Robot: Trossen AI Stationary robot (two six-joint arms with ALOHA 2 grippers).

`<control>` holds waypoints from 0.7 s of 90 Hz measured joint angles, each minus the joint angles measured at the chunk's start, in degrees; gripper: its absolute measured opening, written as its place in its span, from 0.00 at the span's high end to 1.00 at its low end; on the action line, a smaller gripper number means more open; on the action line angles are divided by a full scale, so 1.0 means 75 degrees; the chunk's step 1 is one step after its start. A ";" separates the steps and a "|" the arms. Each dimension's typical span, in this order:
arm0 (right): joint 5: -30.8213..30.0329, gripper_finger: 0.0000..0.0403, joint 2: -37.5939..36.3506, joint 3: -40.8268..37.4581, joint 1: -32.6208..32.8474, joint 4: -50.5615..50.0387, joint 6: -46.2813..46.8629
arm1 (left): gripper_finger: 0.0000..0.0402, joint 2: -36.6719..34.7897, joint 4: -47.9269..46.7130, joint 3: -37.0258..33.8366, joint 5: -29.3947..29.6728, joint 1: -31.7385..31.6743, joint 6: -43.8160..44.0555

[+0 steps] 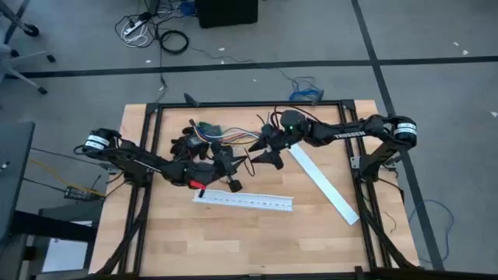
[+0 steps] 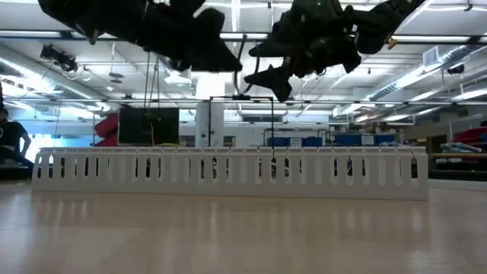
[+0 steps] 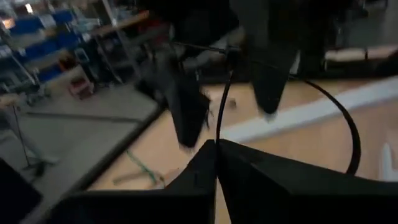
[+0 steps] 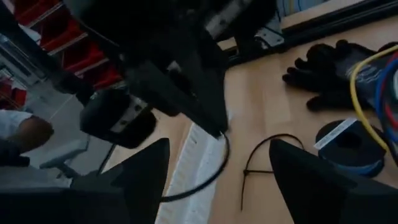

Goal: Ziptie cables
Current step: Wrap the cable wires with the black zip tie

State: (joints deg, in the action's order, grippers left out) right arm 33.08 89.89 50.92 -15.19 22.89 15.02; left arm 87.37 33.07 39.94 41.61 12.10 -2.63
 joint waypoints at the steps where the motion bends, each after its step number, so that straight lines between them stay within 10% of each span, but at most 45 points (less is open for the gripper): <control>1: 0.0008 0.33 0.0000 0.0000 -0.0011 -0.0001 -0.0020 | 1.00 0.0000 -0.0049 0.0000 -0.0001 0.0000 0.0056; 26: -0.0164 0.34 0.0000 0.0000 -0.0593 -0.0296 -0.0663 | 1.00 -0.0074 -0.0277 0.0003 -0.0832 0.0114 0.0016; 63: 0.1822 0.39 -0.0003 0.0000 -0.0511 0.0977 0.0595 | 1.00 -0.0073 -0.0185 0.0000 -0.1860 -0.0581 -0.1021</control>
State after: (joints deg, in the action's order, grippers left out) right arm 46.74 89.86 50.92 -19.02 30.22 19.49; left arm 86.83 31.69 39.94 27.66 7.74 -10.28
